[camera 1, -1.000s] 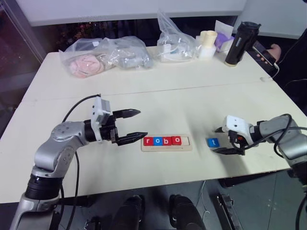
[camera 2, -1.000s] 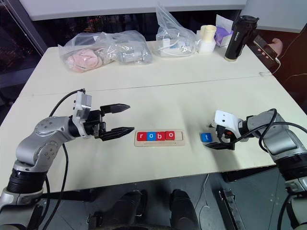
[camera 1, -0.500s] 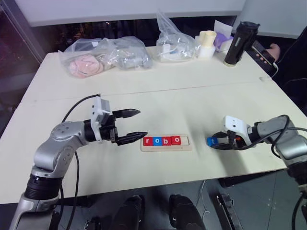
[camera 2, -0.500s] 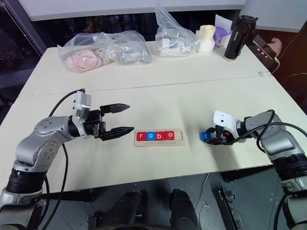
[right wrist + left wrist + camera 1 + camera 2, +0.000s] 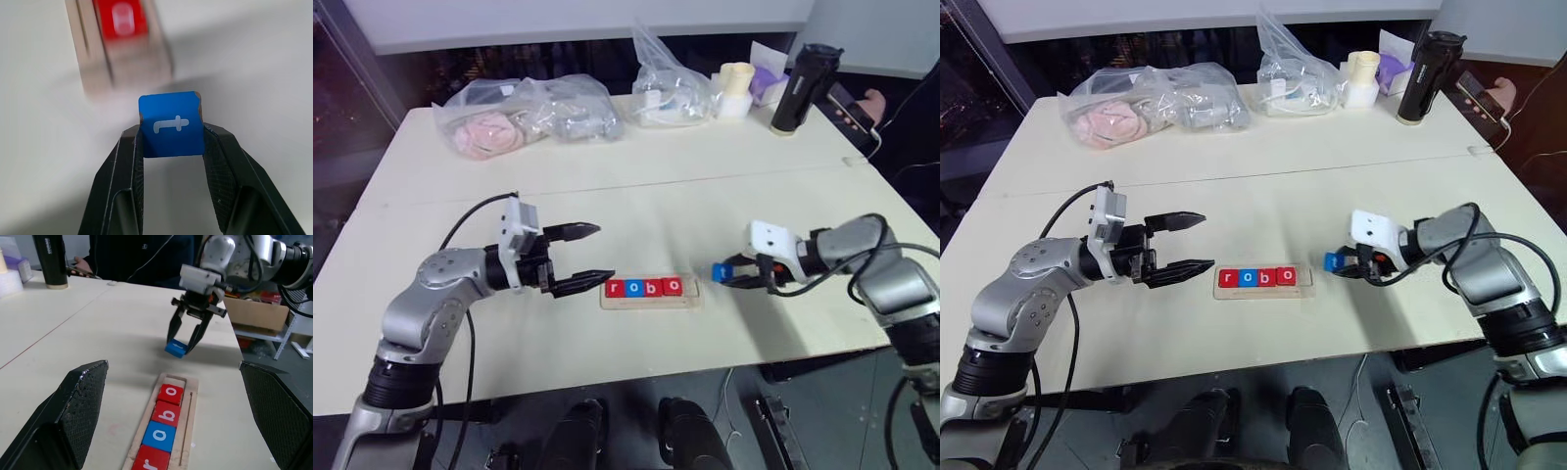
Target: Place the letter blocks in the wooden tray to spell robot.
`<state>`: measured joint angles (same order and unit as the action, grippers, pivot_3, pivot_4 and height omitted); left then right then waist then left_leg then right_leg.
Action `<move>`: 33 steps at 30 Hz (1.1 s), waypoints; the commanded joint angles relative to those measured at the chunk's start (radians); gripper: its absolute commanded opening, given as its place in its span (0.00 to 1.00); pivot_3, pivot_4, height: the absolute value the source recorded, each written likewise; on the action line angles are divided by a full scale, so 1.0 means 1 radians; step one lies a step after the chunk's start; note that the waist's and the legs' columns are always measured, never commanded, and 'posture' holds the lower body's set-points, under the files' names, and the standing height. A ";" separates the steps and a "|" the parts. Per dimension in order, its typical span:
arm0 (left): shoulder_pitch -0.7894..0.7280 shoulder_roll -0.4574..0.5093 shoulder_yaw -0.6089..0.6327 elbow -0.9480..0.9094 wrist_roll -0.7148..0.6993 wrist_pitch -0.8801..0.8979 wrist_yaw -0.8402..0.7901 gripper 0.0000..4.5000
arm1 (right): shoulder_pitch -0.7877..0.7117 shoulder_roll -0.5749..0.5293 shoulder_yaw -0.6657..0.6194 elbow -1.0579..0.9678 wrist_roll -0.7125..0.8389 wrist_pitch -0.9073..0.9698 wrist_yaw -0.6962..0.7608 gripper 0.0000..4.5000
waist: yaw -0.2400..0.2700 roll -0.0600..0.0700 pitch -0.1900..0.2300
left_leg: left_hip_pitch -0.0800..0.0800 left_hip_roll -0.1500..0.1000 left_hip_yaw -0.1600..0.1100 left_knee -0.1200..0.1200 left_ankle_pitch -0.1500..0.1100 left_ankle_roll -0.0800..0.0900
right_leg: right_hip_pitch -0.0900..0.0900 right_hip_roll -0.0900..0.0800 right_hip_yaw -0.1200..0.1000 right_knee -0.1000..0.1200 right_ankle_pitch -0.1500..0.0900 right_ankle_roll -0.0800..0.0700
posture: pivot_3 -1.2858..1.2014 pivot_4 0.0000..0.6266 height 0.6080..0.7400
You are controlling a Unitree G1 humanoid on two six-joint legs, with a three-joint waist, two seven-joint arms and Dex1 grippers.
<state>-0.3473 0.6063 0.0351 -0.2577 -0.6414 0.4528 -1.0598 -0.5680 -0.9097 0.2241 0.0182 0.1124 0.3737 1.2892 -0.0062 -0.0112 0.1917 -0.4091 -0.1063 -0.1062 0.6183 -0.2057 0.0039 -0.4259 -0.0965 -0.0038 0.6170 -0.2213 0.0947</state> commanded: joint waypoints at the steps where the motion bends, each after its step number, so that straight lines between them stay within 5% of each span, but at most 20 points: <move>1: -0.004 0.005 0.017 -0.028 -0.008 -0.008 0.005 1.00 | -0.021 0.019 0.020 -0.010 -0.009 0.012 0.011 0.25 | 0.008 0.000 0.000 | 0.000 0.000 0.000 0.000 0.000 0.000 | 0.000 0.000 0.000 -0.001 0.000 0.000 | 0.52 0.24 1.00; 33: 0.038 0.009 0.028 -0.075 -0.022 -0.001 0.043 1.00 | -0.074 0.093 0.119 0.002 -0.080 0.048 0.051 0.25 | 0.017 0.000 0.000 | 0.000 0.000 0.000 0.001 0.000 0.000 | 0.000 0.000 0.000 0.000 0.000 0.000 | 0.52 0.24 1.00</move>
<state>-0.3150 0.6079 0.0361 -0.2971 -0.6447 0.4533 -1.0205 -0.6137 -0.8192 0.3476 0.0425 0.0364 0.4276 1.3397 0.0111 -0.0112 0.1917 -0.4093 -0.1066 -0.1061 0.6189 -0.2056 0.0038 -0.4262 -0.0964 -0.0037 0.6171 -0.2211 0.0947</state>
